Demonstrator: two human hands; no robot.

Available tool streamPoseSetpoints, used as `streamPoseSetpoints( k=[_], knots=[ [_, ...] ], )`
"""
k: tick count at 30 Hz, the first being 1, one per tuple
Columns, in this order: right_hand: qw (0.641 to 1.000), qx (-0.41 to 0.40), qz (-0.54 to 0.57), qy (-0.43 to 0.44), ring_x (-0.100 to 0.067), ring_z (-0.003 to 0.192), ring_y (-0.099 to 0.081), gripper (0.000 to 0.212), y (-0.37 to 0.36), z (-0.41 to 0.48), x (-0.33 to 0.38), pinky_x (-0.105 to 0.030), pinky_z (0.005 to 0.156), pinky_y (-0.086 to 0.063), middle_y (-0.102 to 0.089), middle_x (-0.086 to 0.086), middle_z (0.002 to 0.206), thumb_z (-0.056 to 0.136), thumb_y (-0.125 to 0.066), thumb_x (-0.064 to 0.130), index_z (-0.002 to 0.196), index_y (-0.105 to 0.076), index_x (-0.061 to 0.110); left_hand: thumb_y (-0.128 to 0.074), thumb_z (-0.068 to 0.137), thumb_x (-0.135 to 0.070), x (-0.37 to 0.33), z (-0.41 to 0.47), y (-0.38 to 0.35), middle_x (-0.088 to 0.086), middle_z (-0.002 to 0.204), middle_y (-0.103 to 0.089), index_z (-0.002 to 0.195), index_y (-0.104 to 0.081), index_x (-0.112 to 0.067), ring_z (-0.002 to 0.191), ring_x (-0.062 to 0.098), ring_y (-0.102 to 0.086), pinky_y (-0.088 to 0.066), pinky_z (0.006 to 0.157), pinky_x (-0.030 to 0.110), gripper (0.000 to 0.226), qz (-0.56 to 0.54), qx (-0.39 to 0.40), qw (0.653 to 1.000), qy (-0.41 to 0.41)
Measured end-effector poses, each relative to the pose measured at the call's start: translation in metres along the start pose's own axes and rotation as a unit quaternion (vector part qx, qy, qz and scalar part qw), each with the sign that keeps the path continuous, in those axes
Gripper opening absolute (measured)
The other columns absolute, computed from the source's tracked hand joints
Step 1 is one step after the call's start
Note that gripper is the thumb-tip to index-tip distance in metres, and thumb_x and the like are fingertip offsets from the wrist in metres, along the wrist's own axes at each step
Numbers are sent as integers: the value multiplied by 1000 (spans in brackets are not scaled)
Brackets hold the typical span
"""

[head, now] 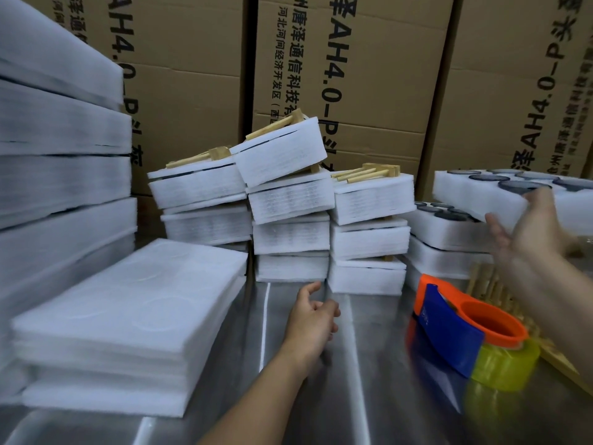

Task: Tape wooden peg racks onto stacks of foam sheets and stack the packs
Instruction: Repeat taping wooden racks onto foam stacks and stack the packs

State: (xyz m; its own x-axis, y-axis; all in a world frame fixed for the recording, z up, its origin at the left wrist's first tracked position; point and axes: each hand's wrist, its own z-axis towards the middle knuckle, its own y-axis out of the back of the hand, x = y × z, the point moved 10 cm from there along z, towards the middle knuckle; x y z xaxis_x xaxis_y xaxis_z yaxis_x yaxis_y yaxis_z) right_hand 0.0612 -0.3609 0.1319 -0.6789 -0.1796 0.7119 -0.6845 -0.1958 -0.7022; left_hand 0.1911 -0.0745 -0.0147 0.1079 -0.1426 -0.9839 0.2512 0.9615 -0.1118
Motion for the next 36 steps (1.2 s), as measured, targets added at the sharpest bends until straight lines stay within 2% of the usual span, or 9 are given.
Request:
streamPoseSetpoints(
  k=[7,10,14,18,23,26,30,33,36],
  knots=[
    [985,147,54,-73,-11,103,-64,24,44,-93,1,-31,78,-59,-65,3,114,83,-65,21,106,-60,22,-49,93,-11,-3,-6,0,5,75,-62,115,-53,-19,50,11,-50,-39,47,22,24,-13,6,1000,13],
    [978,161,61,-118,-11,99,-67,27,64,-131,-13,-30,68,-59,-69,7,111,84,-65,17,109,-61,26,-48,96,-15,-8,-8,-1,9,64,-64,109,-54,-13,40,12,-54,-39,38,18,15,-65,9,998,21],
    [973,152,48,-169,-12,83,-72,20,84,-176,-46,-35,57,-59,-75,5,96,84,-63,7,101,-66,16,-41,95,-44,-12,-8,7,11,61,-70,95,-50,-27,48,22,-67,-45,37,20,19,-157,-6,986,58],
    [962,136,-7,-238,-22,89,-69,21,101,-203,-87,-44,64,-59,-73,-2,100,82,-66,3,102,-66,10,-48,87,-55,-14,-9,29,11,81,-74,100,-65,-23,66,25,-71,-51,47,26,39,-182,-57,981,36],
    [942,157,-100,-280,-26,101,-63,39,116,-215,-116,-42,68,-54,-68,0,109,77,-72,3,113,-59,11,-66,80,-43,-10,-7,28,15,101,-71,116,-60,-13,82,28,-69,-53,54,27,48,-155,-57,985,51],
    [926,178,-125,-309,-29,101,-64,36,114,-218,-119,-42,67,-52,-72,-1,101,74,-75,6,107,-62,11,-64,77,-33,-1,-9,14,21,109,-68,127,-52,-7,98,36,-66,-55,83,44,58,-182,-5,978,104],
    [884,243,-141,-373,-22,83,-68,19,107,-234,-119,-42,68,-50,-75,-5,82,81,-67,3,82,-73,21,-51,83,-23,0,-10,18,20,97,-71,110,-66,-2,82,32,-67,-54,74,35,38,-189,-5,975,119],
    [843,307,-178,-404,-31,85,-66,38,112,-240,-121,-39,68,-47,-73,-16,80,86,-58,0,58,-73,21,-50,78,-25,3,-9,24,18,84,-71,86,-71,-8,70,30,-65,-52,70,35,28,-182,-25,975,128],
    [784,414,-220,-407,-38,66,-68,62,108,-247,-106,-42,67,-53,-69,-25,70,88,-49,-6,39,-68,26,-51,76,-25,3,-10,26,18,82,-71,84,-71,-8,69,31,-65,-52,73,38,28,-162,-36,978,125]
  ],
)
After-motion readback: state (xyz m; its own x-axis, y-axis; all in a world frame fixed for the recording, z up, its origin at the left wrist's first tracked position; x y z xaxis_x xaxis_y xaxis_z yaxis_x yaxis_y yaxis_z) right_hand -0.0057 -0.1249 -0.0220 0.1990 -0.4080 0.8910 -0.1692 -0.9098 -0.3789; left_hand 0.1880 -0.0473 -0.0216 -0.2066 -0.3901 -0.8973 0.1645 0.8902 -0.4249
